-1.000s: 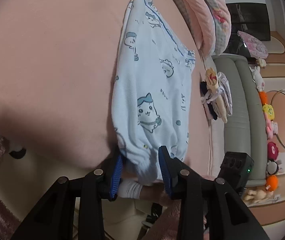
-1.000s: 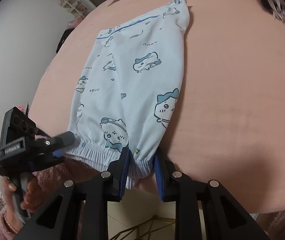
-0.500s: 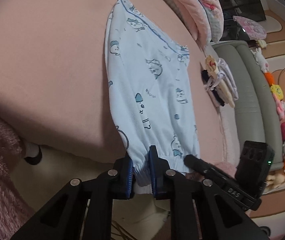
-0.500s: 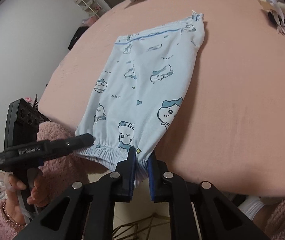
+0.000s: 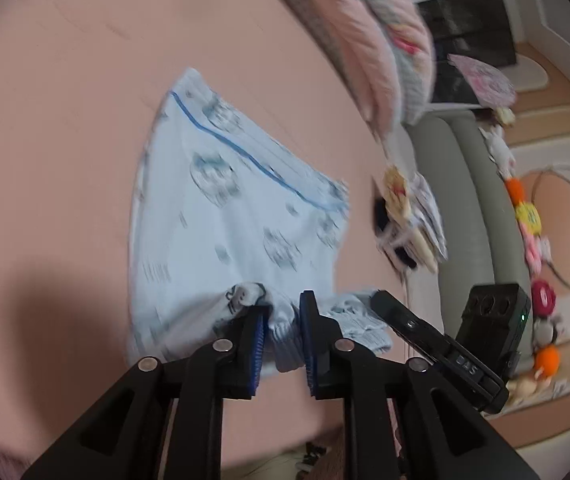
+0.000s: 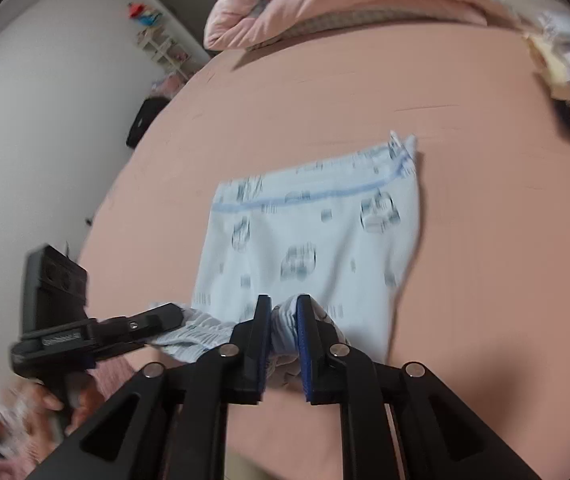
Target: Fold clothes
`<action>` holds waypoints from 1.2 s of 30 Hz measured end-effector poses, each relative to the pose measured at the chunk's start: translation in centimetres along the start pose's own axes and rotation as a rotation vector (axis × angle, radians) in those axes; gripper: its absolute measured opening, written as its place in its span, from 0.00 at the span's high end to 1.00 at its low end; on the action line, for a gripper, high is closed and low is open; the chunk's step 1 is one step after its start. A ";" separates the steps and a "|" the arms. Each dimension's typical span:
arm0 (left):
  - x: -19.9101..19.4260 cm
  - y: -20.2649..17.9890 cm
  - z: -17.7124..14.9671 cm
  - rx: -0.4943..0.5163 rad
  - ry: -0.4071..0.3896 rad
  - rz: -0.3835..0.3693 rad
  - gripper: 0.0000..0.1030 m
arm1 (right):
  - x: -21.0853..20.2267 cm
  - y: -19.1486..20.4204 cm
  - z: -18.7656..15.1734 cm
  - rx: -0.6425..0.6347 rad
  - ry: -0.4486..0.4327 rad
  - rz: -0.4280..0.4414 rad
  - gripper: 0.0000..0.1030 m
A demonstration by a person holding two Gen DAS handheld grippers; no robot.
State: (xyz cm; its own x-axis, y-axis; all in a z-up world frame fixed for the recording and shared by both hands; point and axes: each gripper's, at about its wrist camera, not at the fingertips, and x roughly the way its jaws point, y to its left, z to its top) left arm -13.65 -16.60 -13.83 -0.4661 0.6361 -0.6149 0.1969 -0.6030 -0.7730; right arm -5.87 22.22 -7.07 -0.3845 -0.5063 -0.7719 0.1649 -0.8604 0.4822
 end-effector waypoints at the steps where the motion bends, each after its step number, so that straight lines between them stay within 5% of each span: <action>1: 0.5 0.5 1.0 -0.006 0.006 0.011 0.76 | 0.9 -0.6 0.9 0.019 0.007 -0.008 0.79; 5: -0.6 0.0 1.5 0.158 -0.090 0.080 0.53 | 0.9 -2.8 2.8 0.075 -0.043 -0.008 0.69; 7: -1.3 -0.5 1.2 0.214 -0.139 0.118 0.50 | 0.0 -3.4 2.8 0.066 -0.082 -0.027 0.45; 10: -1.0 -1.7 1.0 0.293 -0.171 0.120 0.50 | -0.1 -2.6 2.0 -0.036 -0.079 -0.093 0.44; 14: 2.2 -4.1 -0.1 0.477 -0.142 0.267 0.50 | 2.6 0.1 0.5 -0.225 0.001 -0.169 0.44; 19: 5.2 -3.5 -0.8 0.512 -0.048 0.388 0.50 | 6.9 2.5 -1.1 -0.347 0.074 -0.205 0.45; 20: 5.2 -3.8 -1.2 0.530 -0.049 0.391 0.51 | 7.6 2.6 -1.3 -0.351 0.085 -0.223 0.45; 22: 4.8 -4.9 -2.1 0.613 -0.076 0.397 0.70 | 8.0 2.5 -1.4 -0.333 0.091 -0.193 0.80; 23: 4.6 -5.5 -2.6 0.658 -0.093 0.401 0.86 | 7.7 2.6 -1.4 -0.326 0.079 -0.168 0.84; 24: 4.6 -5.9 -3.0 0.686 -0.105 0.411 0.91 | 7.3 2.8 -1.5 -0.327 0.059 -0.157 0.87; 33: 1.5 -7.3 0.5 0.662 -0.193 0.310 0.97 | 4.5 3.8 1.3 -0.324 -0.042 -0.132 0.91; 36: 2.4 -6.8 3.4 0.597 -0.113 0.250 0.97 | 4.8 4.3 3.5 -0.334 -0.066 -0.138 0.91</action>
State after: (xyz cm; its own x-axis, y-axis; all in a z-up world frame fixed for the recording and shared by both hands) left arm -19.02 -12.62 -9.57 -0.5629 0.4070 -0.7194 -0.1863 -0.9105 -0.3693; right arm -10.18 16.31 -7.28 -0.4802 -0.3887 -0.7863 0.3903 -0.8975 0.2053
